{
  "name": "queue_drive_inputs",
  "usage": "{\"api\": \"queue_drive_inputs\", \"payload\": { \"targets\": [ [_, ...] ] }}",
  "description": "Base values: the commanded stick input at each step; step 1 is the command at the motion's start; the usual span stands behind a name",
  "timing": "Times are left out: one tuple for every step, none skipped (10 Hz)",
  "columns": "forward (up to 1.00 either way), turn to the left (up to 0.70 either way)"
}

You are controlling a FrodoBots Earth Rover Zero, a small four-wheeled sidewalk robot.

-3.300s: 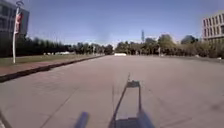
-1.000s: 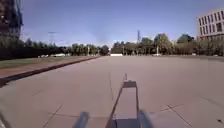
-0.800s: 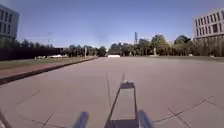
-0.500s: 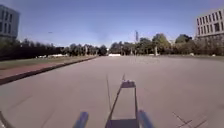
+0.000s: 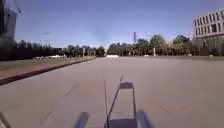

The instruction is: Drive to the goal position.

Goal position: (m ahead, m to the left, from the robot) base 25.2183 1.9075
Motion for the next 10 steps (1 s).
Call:
{"api": "queue_drive_inputs", "payload": {
  "targets": [
    [1.00,0.00],
    [1.00,0.00],
    [1.00,0.00],
    [1.00,0.00],
    [1.00,0.00],
    [1.00,0.00],
    [1.00,0.00],
    [1.00,0.00],
    [1.00,0.00],
    [1.00,0.00]
  ]
}}
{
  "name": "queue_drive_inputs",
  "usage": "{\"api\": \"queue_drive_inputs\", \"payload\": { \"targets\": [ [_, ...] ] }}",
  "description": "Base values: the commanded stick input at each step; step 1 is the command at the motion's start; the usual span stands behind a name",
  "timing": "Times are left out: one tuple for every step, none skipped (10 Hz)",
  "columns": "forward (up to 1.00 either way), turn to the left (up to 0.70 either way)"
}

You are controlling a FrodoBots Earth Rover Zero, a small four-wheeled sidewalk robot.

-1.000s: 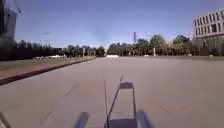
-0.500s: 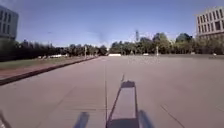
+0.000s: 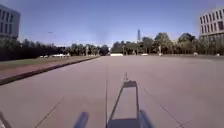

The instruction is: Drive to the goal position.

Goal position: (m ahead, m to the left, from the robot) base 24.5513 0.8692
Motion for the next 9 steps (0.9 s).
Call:
{"api": "queue_drive_inputs", "payload": {
  "targets": [
    [1.00,0.00],
    [1.00,0.00],
    [1.00,0.00],
    [1.00,0.00],
    [1.00,-0.20],
    [1.00,-0.27],
    [1.00,-0.11],
    [1.00,0.00],
    [1.00,0.00]
  ]
}}
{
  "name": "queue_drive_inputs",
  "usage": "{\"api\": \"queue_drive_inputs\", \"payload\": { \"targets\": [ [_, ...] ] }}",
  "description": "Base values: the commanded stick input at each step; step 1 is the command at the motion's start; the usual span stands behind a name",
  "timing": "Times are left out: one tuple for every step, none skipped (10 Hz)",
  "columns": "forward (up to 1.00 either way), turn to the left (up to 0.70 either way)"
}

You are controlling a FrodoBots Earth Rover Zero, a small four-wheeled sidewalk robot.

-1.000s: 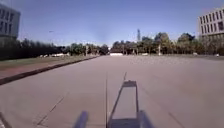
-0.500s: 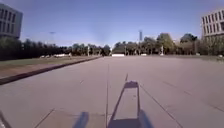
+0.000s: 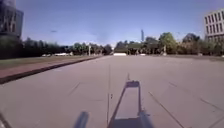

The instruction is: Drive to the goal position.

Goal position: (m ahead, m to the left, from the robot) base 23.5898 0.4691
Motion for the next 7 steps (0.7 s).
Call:
{"api": "queue_drive_inputs", "payload": {
  "targets": [
    [1.00,0.00],
    [1.00,-0.08],
    [1.00,-0.24],
    [1.00,-0.27],
    [1.00,-0.27],
    [1.00,-0.27],
    [1.00,-0.27]
  ]
}}
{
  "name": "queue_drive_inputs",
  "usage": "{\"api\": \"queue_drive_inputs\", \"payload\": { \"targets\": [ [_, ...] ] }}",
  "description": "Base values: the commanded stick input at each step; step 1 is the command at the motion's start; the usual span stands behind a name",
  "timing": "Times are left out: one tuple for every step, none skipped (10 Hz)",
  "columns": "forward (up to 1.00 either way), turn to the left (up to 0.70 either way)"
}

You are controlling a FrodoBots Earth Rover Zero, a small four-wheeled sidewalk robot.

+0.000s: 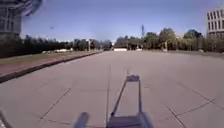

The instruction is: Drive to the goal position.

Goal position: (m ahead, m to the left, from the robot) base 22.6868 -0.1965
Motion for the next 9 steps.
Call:
{"api": "queue_drive_inputs", "payload": {
  "targets": [
    [1.00,-0.27],
    [1.00,-0.25],
    [1.00,0.00],
    [1.00,0.00],
    [1.00,0.00],
    [1.00,0.00],
    [1.00,0.00],
    [1.00,0.00],
    [1.00,0.00]
  ]
}}
